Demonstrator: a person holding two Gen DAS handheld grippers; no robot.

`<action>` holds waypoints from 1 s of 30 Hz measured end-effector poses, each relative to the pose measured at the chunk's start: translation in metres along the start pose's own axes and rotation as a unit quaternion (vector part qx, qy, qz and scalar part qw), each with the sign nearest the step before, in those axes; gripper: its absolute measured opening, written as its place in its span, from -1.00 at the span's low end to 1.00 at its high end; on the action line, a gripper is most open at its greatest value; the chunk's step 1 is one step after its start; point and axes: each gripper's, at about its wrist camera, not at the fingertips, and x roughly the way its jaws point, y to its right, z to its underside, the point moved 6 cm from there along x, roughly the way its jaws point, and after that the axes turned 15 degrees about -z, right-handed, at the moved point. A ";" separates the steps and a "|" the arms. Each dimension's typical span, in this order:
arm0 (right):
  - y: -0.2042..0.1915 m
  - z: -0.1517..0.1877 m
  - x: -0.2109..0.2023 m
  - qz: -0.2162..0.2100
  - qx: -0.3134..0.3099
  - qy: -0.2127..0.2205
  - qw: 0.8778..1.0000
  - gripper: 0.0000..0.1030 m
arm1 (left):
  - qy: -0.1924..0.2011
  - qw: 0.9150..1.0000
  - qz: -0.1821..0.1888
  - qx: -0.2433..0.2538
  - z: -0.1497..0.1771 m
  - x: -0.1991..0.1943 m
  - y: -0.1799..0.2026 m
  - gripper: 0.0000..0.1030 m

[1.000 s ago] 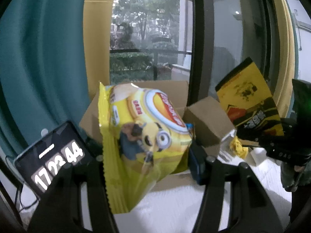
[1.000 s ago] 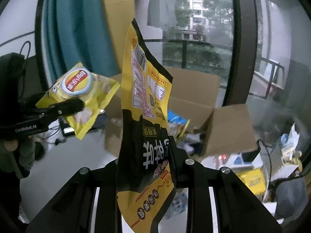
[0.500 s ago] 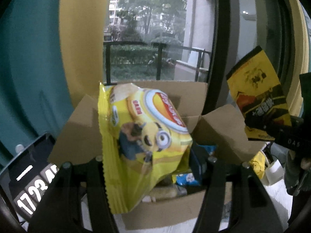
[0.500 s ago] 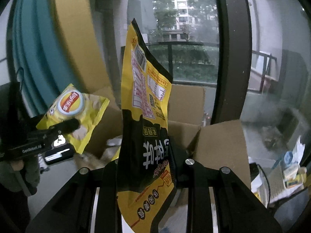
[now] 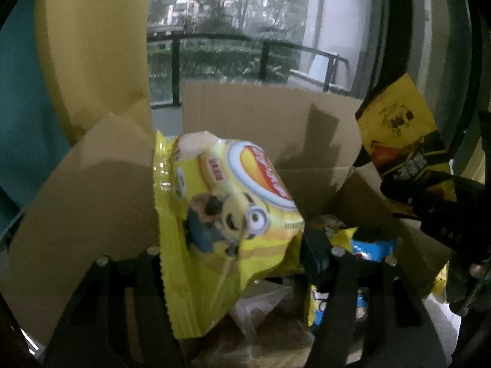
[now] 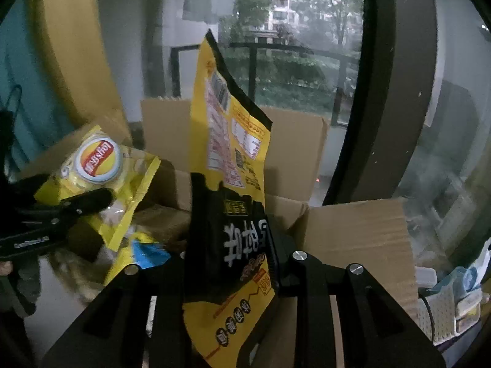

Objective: Organize snacks
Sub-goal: 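Lift both bags and lower them into the box, opening both tools, then withdraw both tools from the box back over the table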

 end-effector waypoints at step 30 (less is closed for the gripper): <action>-0.037 0.018 -0.039 -0.017 -0.008 -0.020 1.000 0.16 | 0.049 0.999 0.001 0.006 0.016 -0.095 0.003 0.87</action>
